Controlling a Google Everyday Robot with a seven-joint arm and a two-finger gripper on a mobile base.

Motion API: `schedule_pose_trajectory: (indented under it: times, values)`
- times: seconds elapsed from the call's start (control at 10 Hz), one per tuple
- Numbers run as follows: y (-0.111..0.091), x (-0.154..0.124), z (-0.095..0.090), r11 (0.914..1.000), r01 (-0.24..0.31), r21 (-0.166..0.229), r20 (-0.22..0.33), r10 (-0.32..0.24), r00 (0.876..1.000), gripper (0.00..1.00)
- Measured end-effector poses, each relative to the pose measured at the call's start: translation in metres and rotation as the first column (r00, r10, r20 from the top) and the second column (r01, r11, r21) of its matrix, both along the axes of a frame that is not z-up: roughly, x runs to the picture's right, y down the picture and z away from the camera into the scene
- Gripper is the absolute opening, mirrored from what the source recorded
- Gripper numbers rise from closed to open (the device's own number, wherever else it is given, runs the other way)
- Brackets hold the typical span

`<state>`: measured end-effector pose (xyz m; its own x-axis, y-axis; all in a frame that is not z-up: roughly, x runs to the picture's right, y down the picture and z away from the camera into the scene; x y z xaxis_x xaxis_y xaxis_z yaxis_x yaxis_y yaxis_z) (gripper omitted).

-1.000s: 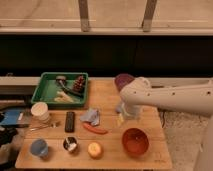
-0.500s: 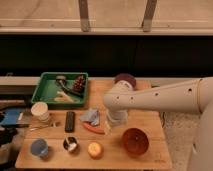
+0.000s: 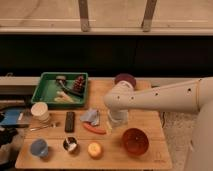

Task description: Place apple in metal cup

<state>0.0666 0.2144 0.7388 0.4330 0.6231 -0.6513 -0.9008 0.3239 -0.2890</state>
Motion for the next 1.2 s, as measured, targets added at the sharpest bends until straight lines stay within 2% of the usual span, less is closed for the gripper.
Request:
schedule_pose_trajectory:
  times: [0.2,0.4,0.5,0.9,1.2]
  values:
    - [0.015,-0.014,0.011,0.9975,0.058,-0.04,0.023,-0.058,0.998,0.66]
    - [0.025,-0.033,0.014,0.991,0.111,-0.075,0.046,-0.107,0.993,0.66]
    - [0.026,-0.038,0.013,0.989,0.126,-0.078,0.051,-0.122,0.991,0.66]
    - [0.027,-0.057,-0.005,0.9836,0.171,-0.056,0.08,-0.167,0.983,0.66]
    - [0.03,-0.074,-0.027,0.9802,0.196,-0.024,0.127,-0.192,0.973,0.66]
